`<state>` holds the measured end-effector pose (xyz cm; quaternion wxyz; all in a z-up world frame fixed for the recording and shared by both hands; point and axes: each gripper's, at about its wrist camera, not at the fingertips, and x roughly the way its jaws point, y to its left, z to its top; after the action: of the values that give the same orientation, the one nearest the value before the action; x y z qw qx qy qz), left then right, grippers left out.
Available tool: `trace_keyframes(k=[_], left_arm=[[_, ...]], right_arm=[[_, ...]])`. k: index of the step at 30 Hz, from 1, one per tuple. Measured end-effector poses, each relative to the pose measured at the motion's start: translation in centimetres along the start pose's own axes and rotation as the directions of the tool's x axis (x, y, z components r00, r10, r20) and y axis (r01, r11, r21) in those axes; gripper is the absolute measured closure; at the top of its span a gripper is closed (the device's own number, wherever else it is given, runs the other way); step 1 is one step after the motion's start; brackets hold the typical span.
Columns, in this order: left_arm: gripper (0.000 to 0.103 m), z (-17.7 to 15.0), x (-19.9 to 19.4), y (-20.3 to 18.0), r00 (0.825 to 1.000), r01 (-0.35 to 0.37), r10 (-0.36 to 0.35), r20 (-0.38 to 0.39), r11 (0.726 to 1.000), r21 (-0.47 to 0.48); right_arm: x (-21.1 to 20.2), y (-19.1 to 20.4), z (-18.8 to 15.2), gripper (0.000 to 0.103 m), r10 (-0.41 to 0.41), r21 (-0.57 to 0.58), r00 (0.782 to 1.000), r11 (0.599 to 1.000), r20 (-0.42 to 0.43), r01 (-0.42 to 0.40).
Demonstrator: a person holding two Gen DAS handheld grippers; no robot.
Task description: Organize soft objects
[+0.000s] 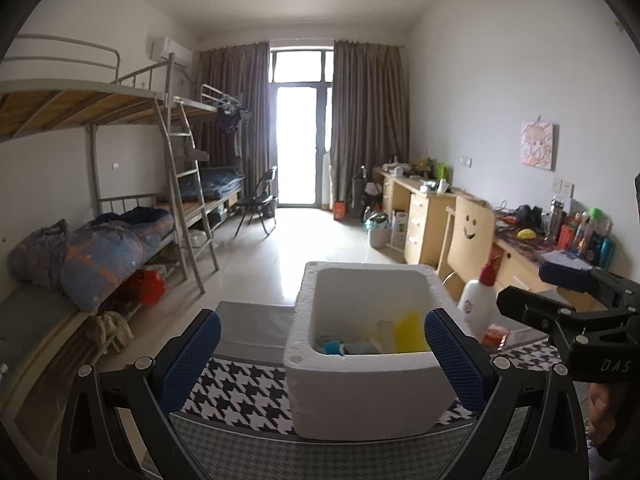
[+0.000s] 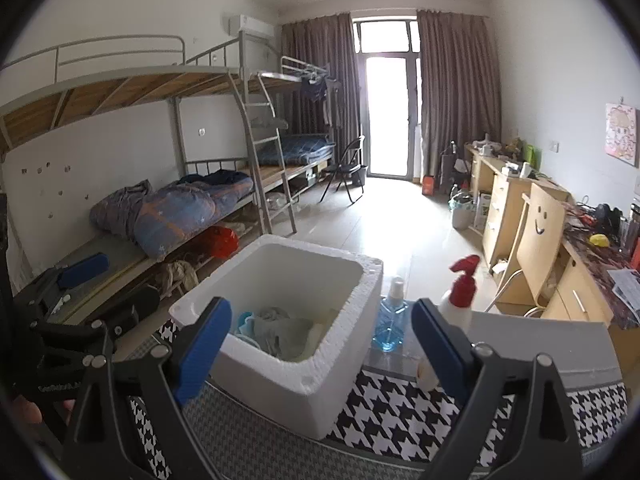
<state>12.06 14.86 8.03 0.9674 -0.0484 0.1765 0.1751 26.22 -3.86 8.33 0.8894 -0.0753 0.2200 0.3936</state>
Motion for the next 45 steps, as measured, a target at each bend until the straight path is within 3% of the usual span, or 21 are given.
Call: trace_keyframes(k=[30, 37, 45], left_arm=[[0.001, -2.9, -7.5, -2.8, 0.993, 0.044, -0.047, 0.111, 0.998, 0.033], [0.001, -3.9, -8.9, -3.8, 0.989, 0.015, -0.024, 0.148, 0.998, 0.061], [0.001, -4.7, -9.6, -4.1, 0.988, 0.056, -0.065, 0.138, 0.996, 0.067]], right_arm=[[-9.3, 0.2, -5.1, 0.009, -0.071, 0.019, 0.989, 0.997, 0.128, 0.069], [-10.9, 0.2, -6.9, 0.008, -0.062, 0.030, 0.986, 0.998, 0.157, 0.058], [-12.0, 0.7, -8.3, 0.008, -0.076, 0.028, 0.981, 0.997, 0.177, 0.073]])
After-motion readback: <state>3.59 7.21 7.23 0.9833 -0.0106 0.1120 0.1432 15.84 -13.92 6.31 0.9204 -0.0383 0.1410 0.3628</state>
